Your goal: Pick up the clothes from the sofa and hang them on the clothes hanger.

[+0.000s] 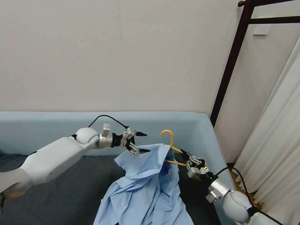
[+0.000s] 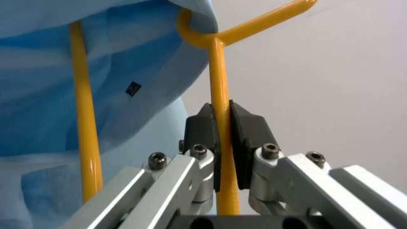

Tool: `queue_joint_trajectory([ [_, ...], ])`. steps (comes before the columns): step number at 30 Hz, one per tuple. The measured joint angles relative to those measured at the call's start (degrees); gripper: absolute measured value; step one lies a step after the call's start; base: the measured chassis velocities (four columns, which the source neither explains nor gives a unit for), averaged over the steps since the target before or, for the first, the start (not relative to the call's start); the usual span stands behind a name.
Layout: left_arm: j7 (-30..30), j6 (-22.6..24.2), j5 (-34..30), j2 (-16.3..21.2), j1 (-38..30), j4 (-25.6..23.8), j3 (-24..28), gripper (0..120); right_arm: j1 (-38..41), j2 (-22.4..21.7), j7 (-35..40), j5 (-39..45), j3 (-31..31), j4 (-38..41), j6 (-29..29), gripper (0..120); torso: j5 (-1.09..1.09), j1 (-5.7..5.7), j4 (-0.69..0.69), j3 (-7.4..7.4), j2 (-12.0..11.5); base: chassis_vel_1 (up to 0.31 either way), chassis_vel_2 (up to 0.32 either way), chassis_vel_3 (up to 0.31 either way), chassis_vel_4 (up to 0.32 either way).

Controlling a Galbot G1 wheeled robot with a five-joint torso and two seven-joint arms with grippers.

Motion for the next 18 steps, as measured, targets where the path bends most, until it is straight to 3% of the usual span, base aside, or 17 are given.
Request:
queue_joint_trajectory([
  [8,-0.99,-2.01,3.26,-3.18,0.27,5.00,0.59,96,0.08,-0.39,0.06,-1.47,0.02,-0.05,1.31,5,0.00,0.00,0.01,0.00,0.00,0.000,0.000,0.000,0.000],
  [11,-1.28,-2.43,3.31,-4.16,0.76,5.26,0.59,80,0.39,-0.28,0.14,-1.78,-0.39,-0.37,1.61,5,0.00,0.00,0.00,0.00,0.00,0.000,0.000,0.000,0.000],
  [18,-1.40,-2.97,3.55,-4.38,0.92,5.99,0.56,59,1.51,-0.19,0.33,-1.42,-1.16,-1.52,2.12,5,0.00,-0.01,0.01,-0.01,0.00,0.000,0.000,0.000,0.000],
])
